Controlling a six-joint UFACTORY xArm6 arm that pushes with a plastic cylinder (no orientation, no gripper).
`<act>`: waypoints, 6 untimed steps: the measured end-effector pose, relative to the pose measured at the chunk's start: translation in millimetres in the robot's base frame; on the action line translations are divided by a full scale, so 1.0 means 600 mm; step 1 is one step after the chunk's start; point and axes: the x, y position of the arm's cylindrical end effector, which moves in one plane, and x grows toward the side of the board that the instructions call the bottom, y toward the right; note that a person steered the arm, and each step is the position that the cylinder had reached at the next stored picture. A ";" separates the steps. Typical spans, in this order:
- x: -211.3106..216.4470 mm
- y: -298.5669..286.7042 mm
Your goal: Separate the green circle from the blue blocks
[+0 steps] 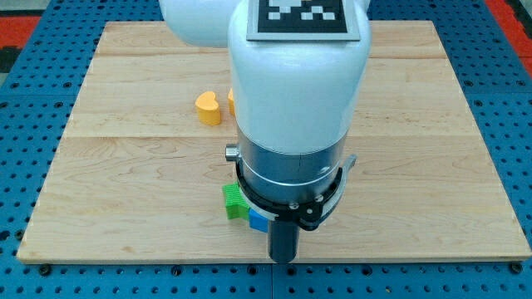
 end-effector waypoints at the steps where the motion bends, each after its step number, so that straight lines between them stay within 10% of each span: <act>1: 0.000 -0.003; 6: -0.212 0.050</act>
